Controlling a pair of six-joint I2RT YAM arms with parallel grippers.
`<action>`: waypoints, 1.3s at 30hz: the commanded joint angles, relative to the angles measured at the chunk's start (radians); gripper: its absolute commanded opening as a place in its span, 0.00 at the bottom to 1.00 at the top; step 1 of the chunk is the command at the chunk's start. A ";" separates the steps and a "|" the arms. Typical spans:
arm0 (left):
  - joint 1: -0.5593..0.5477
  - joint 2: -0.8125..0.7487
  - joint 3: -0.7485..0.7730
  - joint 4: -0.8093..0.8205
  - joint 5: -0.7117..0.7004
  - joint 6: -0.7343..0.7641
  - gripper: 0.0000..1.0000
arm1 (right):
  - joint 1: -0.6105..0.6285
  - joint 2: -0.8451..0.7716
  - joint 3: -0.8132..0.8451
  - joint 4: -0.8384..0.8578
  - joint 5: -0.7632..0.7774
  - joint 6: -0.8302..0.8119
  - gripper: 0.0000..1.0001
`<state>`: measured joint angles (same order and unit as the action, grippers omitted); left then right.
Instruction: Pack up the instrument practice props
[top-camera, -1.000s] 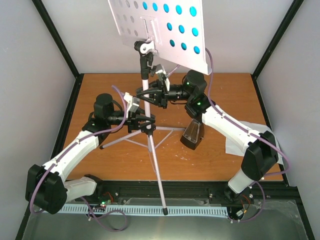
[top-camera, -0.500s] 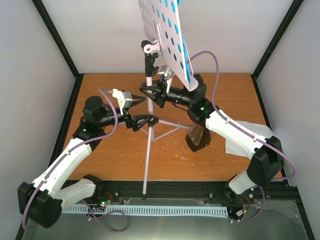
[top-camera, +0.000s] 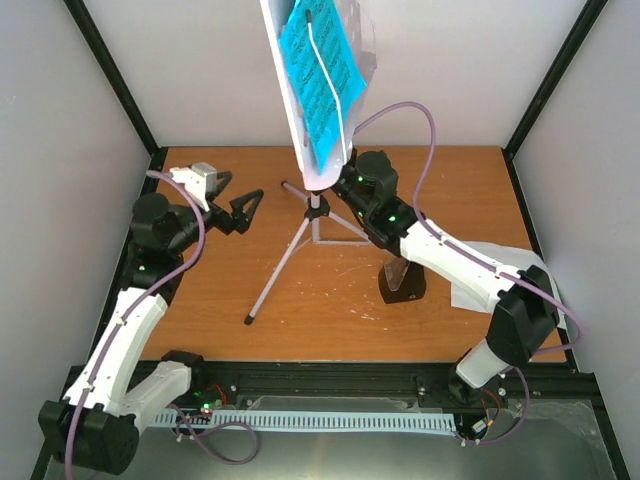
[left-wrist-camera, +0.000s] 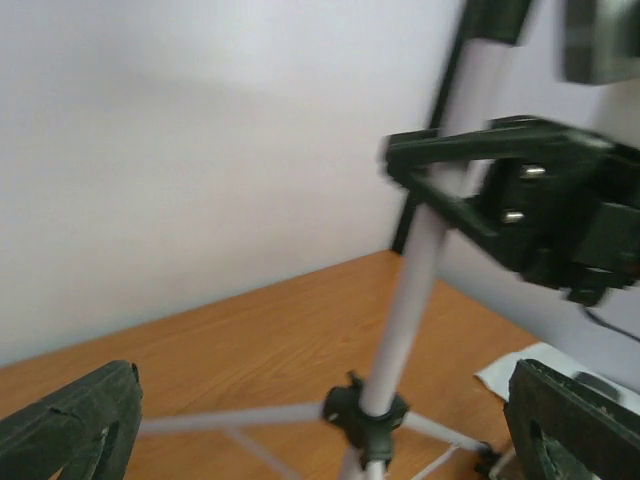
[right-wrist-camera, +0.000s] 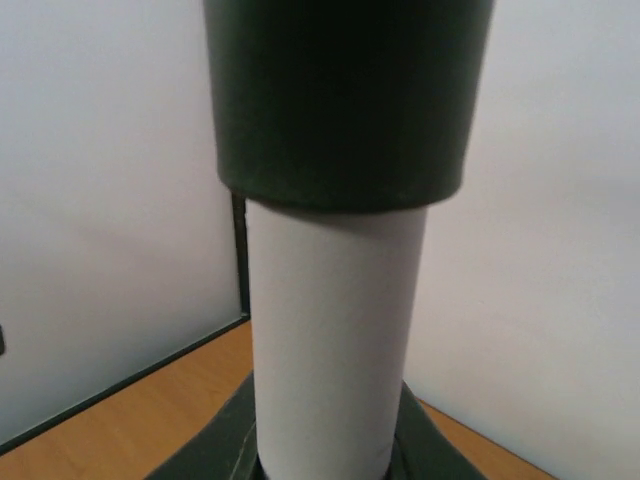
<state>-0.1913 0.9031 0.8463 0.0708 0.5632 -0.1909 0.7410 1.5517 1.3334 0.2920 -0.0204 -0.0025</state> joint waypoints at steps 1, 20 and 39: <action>0.091 0.007 0.011 -0.063 -0.087 -0.097 0.99 | 0.019 0.033 0.087 0.102 0.239 -0.088 0.03; 0.110 -0.044 -0.033 -0.108 -0.199 -0.113 0.99 | 0.081 0.500 0.552 0.032 0.826 -0.144 0.03; 0.110 -0.190 -0.084 -0.187 -0.108 -0.207 0.99 | 0.132 0.501 0.327 0.043 0.821 -0.016 0.31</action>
<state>-0.0853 0.7425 0.7647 -0.0895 0.4019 -0.3588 0.8478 2.0483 1.7531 0.3931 0.7528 -0.0700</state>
